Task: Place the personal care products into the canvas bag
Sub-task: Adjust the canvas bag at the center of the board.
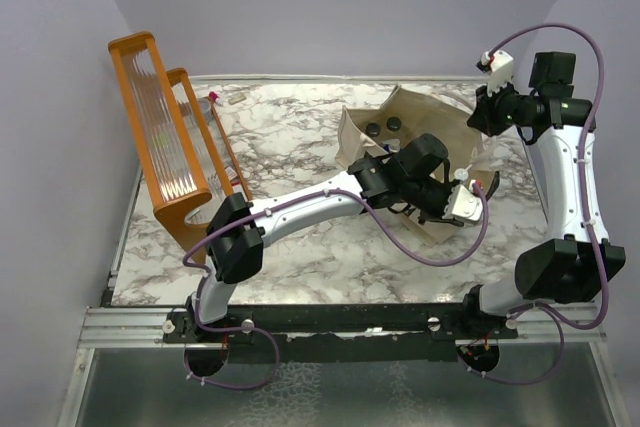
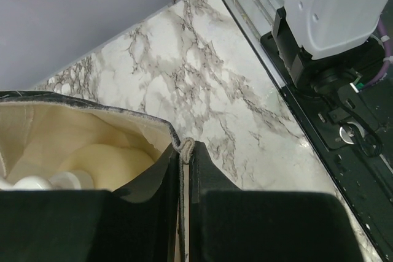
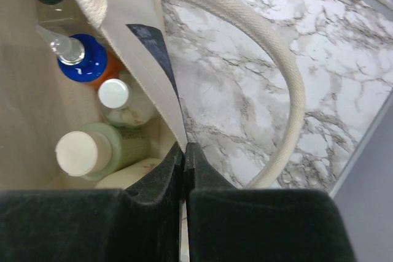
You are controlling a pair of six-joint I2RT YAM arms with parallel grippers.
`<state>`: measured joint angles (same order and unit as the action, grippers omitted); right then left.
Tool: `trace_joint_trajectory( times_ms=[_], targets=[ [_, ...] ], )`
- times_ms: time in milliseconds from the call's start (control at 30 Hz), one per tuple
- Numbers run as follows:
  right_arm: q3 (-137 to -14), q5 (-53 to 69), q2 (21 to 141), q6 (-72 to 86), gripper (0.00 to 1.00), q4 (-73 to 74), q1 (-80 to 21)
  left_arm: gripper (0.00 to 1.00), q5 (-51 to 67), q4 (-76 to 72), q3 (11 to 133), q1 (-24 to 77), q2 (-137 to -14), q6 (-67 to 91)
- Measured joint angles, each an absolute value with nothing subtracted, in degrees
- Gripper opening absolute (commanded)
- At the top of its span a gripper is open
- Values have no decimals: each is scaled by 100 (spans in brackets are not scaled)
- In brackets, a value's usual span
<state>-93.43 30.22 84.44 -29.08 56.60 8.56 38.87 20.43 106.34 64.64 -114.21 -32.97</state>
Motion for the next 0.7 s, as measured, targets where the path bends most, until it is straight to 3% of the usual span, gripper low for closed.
trace_joint_trajectory(
  times_ms=[700],
  targets=[
    [-9424,1839,8475,-3494,1,5614,781,0,4112,2508,10595,6462,-11292,-3450]
  ],
)
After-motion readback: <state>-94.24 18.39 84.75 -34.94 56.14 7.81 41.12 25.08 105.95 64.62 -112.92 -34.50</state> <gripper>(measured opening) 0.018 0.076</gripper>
